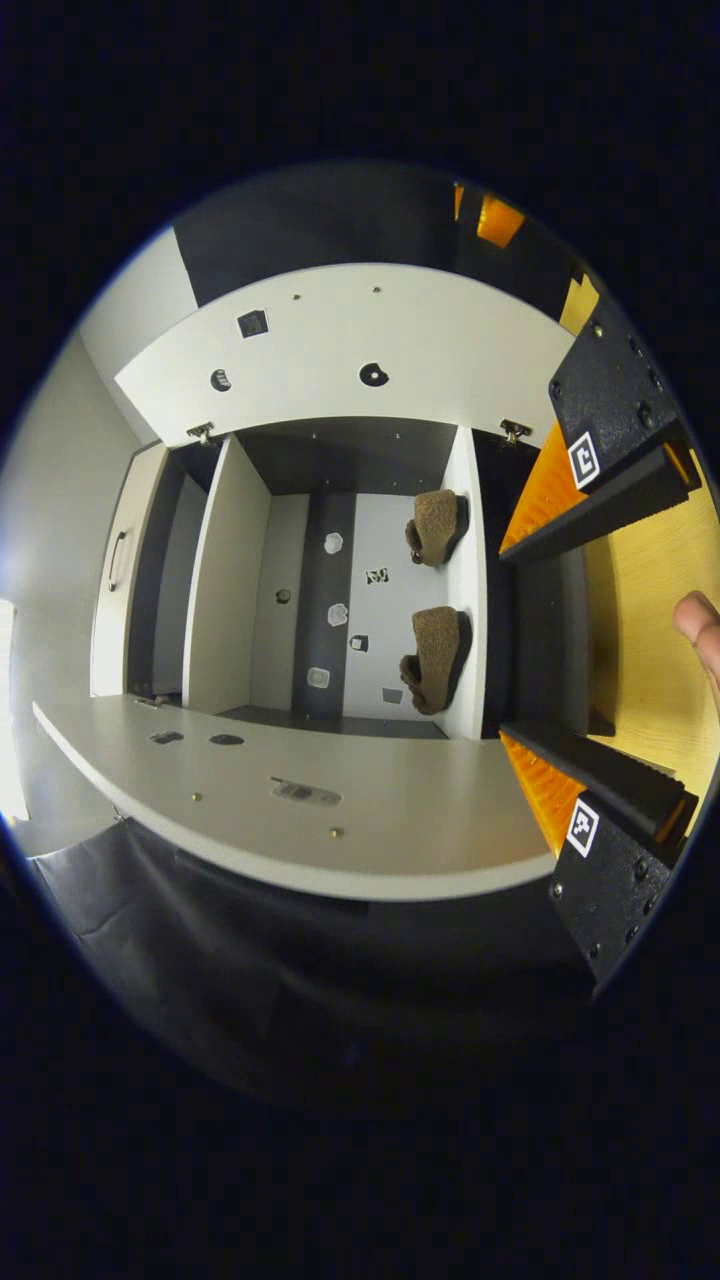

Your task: Grab one shoe with the right hand and put it into the shoe cabinet, grab the other shoe with the left hand and put it into the shoe cabinet; then close the right door with the right hand and the left door with the left hand.

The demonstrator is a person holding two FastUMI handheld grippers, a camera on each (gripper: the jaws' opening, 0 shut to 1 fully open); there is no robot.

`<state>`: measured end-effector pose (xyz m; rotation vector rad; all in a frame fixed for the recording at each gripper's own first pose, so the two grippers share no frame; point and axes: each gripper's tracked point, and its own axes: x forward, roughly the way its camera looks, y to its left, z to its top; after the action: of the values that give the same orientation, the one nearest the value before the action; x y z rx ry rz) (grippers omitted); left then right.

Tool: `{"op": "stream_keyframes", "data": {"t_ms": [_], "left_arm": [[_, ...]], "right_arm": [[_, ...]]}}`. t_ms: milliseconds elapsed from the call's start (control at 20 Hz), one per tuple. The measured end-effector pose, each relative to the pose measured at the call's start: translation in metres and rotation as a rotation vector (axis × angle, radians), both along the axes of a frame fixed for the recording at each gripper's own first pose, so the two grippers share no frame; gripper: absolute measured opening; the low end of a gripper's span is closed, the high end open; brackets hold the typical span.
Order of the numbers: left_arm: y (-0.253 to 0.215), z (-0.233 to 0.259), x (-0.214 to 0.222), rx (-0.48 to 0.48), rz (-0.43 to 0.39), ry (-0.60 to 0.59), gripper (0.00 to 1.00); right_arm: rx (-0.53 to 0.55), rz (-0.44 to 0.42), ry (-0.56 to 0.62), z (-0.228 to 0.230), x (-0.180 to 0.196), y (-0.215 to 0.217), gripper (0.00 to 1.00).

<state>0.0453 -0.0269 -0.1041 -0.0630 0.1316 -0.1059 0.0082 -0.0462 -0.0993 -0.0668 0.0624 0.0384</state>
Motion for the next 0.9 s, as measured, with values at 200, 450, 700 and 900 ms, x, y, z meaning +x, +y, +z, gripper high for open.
{"op": "stream_keyframes", "data": {"t_ms": [200, 450, 700, 900], "left_arm": [[0.003, 0.011, -0.043, 0.003, -0.010, -0.029, 0.96], [-0.006, 0.021, -0.077, 0.016, -0.057, -0.058, 0.96], [-0.009, 0.030, -0.090, 0.016, -0.106, -0.080, 0.96], [0.002, 0.030, -0.090, 0.001, -0.086, -0.073, 0.96]], "right_arm": [[0.017, -0.088, -0.015, 0.044, 0.011, -0.078, 0.98], [0.046, -0.142, -0.035, 0.114, 0.039, -0.160, 0.98], [0.009, -0.096, -0.008, 0.138, 0.087, -0.203, 0.98], [-0.006, -0.090, -0.018, 0.141, 0.129, -0.210, 0.98]]}}
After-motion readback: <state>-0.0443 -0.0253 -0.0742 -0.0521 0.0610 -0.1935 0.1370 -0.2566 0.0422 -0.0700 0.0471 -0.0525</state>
